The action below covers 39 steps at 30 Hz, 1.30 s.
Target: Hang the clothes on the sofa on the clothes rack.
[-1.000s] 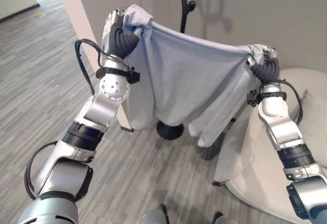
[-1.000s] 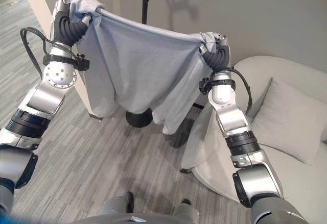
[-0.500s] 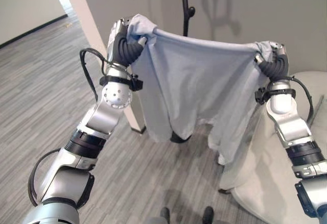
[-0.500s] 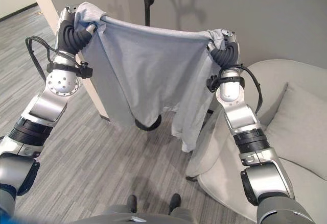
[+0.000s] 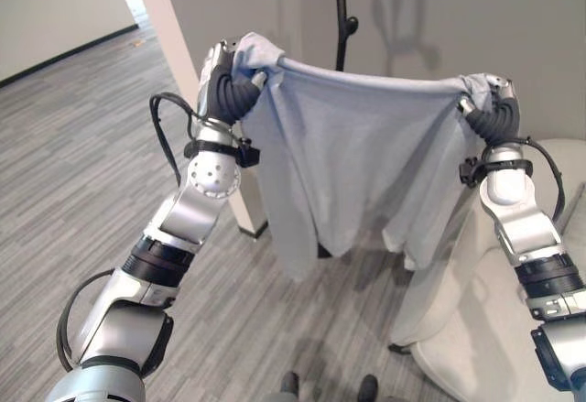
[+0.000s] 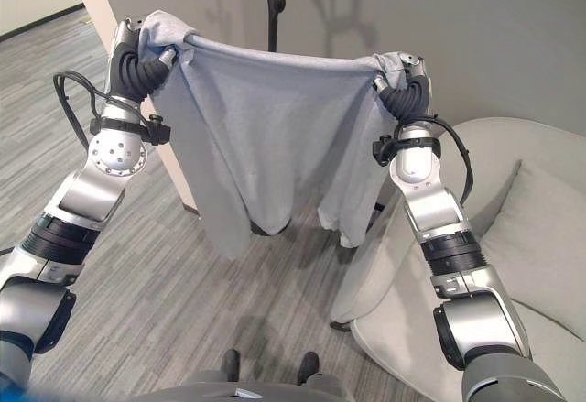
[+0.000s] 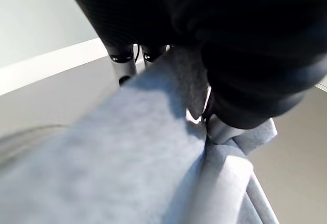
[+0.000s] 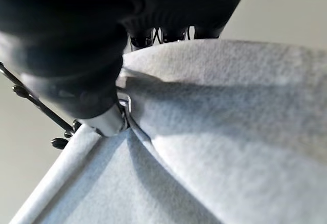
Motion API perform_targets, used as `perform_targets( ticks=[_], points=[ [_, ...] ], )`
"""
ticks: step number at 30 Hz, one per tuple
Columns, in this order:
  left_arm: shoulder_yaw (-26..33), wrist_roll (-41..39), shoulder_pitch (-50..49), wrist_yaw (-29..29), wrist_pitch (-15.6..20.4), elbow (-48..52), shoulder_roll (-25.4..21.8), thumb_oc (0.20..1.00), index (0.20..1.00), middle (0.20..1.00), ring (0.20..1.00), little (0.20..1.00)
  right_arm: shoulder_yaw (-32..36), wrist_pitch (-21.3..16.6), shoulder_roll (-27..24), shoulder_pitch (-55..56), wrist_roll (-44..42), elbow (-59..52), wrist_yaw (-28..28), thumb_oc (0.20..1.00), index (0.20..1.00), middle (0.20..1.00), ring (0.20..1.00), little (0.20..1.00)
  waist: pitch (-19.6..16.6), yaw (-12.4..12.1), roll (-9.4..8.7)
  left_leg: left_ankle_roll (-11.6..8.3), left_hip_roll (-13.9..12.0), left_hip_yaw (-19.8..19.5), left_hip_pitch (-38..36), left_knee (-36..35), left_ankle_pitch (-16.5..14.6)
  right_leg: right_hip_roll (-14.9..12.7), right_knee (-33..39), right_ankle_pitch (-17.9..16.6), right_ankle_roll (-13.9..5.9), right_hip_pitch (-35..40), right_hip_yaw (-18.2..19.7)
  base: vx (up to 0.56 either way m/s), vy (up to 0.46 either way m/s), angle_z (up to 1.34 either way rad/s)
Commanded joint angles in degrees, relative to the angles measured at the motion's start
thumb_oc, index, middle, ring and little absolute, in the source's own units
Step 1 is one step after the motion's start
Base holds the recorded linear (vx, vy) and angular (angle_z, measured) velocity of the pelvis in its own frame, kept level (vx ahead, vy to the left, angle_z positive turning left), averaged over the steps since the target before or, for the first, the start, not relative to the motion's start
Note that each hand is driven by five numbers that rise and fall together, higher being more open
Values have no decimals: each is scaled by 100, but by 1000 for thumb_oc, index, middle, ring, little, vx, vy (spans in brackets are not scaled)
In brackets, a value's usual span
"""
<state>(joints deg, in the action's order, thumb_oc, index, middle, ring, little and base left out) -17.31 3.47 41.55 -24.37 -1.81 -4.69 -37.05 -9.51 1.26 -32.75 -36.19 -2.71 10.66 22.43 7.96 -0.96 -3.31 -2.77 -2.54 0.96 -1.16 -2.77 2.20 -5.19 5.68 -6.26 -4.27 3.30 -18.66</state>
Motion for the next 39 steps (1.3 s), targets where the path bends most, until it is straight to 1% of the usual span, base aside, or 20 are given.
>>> perform_targets(
  ticks=[1,5,7,9,11,16,17,18,20,21,23,26,28,29,31,33,35,36,37,39],
  points=[
    [91,41,368,-134,243,-218,-16,200,200,200,200,200,204,-197,-394,-245,25,57,150,200,200,200,200,200,-495,-104,166,-351,-311,247,75,102,-346,-425,-68,574,-777,279,-89,39,146,0],
    [97,29,354,-132,260,-203,-60,200,200,200,200,200,223,-137,-351,-257,109,50,136,200,200,200,200,200,-507,-133,148,-212,-164,261,94,208,-480,-619,-248,552,-855,233,-34,19,171,0],
    [92,43,349,-92,271,-184,-93,200,200,200,200,200,231,-97,-305,-273,185,42,76,200,200,200,200,200,-468,-173,158,-73,-15,317,28,277,-612,-871,-853,627,-938,27,48,19,251,-3],
    [84,46,366,-91,265,-207,-97,200,200,200,200,200,257,-74,-290,-265,205,27,61,200,200,200,200,200,-444,-178,162,-30,33,339,-8,277,-637,-958,-1106,642,-963,-54,93,17,183,-21],
    [58,46,425,-95,251,-253,-83,200,200,200,200,200,314,-43,-270,-280,260,-4,59,200,200,200,200,200,-336,-133,205,86,152,297,-137,308,-729,-1160,-1848,467,-991,-289,271,32,247,-14],
    [19,96,440,-44,243,-267,-37,200,200,200,200,200,345,-97,-182,-234,252,-19,73,200,200,200,200,200,-242,-115,233,201,231,229,-371,245,-827,-1177,-2547,395,-892,-658,537,60,104,5],
    [19,117,445,-32,246,-259,-39,200,200,200,200,200,342,-99,-186,-235,249,-11,69,200,200,200,200,200,-241,-108,236,198,226,201,-437,200,-847,-1126,-2484,449,-865,-727,612,193,17,8],
    [12,127,478,-23,258,-265,-57,200,200,200,200,200,332,-121,-243,-288,233,13,84,200,200,200,200,200,-203,-77,241,173,223,140,-547,122,-869,-996,-2049,502,-825,-859,722,199,-33,14],
    [-5,119,507,-34,258,-281,-61,200,200,200,200,200,320,-141,-270,-343,230,19,114,200,200,200,200,200,-156,-68,235,151,225,92,-613,77,-901,-973,-1625,375,-849,-941,726,168,-53,13],
    [15,121,521,-64,246,-279,-75,200,200,200,200,200,322,-137,-288,-395,239,0,153,200,200,200,200,200,-79,-48,206,113,237,53,-717,58,-972,-1038,-1009,116,-958,-1185,668,197,-82,8],
    [85,157,454,-80,244,-231,-76,200,200,200,200,200,337,-128,-248,-411,278,1,208,200,200,200,200,200,-10,-19,220,32,134,72,-861,77,-1070,-1012,-386,-144,-1073,-1426,486,216,-100,1],
    [157,183,373,-96,260,-179,-156,200,200,200,200,200,323,-143,-261,-445,302,0,225,200,200,200,200,200,3,15,243,-44,17,89,-981,32,-1147,-877,-104,-256,-1073,-1581,402,238,-122,12],
    [174,199,388,-92,282,-159,-195,200,200,200,200,200,279,-157,-326,-515,278,56,170,200,200,200,200,200,-117,-1,81,-52,49,-37,-1127,-25,-1334,-827,-68,-484,-1073,-1438,396,434,-196,39],
    [203,205,358,-101,281,-131,-163,200,200,200,200,200,269,-159,-321,-513,261,45,163,200,200,200,200,200,-185,27,67,-80,-46,-72,-1190,-39,-1387,-798,-68,-517,-1073,-1364,359,556,-269,51],
    [154,205,355,-83,275,-148,-13,200,200,200,200,200,335,-198,-360,-358,213,-25,155,200,200,200,200,200,-392,155,87,-220,-426,-244,-1237,25,-1480,-634,-68,-419,-1073,-1182,310,598,-325,61],
    [128,181,355,-28,292,-91,73,200,200,200,200,200,470,-279,-444,-156,147,-139,204,200,200,200,200,200,-574,262,169,-474,-826,-378,-1104,327,-1293,-376,-68,-118,-920,-963,189,497,-350,48],
    [222,161,295,1,307,-47,101,200,200,200,200,200,512,-334,-435,-72,123,-194,207,200,200,200,200,200,-662,258,240,-707,-1032,-414,-1061,674,-814,-141,-68,172,-760,-745,80,385,-263,18],
    [257,163,264,18,301,-26,86,200,200,200,200,200,519,-346,-430,-36,114,-206,197,200,200,200,200,200,-664,253,256,-775,-1092,-421,-1028,865,-656,-63,-68,267,-694,-662,67,353,-246,5],
    [304,156,213,65,305,17,76,200,200,200,200,200,539,-343,-416,52,103,-220,177,200,200,200,200,200,-630,230,229,-840,-1133,-410,-905,1296,-349,30,-68,401,-590,-484,53,245,-189,-4],
    [373,135,144,83,295,62,49,200,200,200,200,200,589,-336,-419,135,104,-244,174,200,200,200,200,200,-571,205,162,-853,-1175,-353,-738,1793,-50,71,-68,506,-466,-299,55,158,-129,-5]
  ],
)
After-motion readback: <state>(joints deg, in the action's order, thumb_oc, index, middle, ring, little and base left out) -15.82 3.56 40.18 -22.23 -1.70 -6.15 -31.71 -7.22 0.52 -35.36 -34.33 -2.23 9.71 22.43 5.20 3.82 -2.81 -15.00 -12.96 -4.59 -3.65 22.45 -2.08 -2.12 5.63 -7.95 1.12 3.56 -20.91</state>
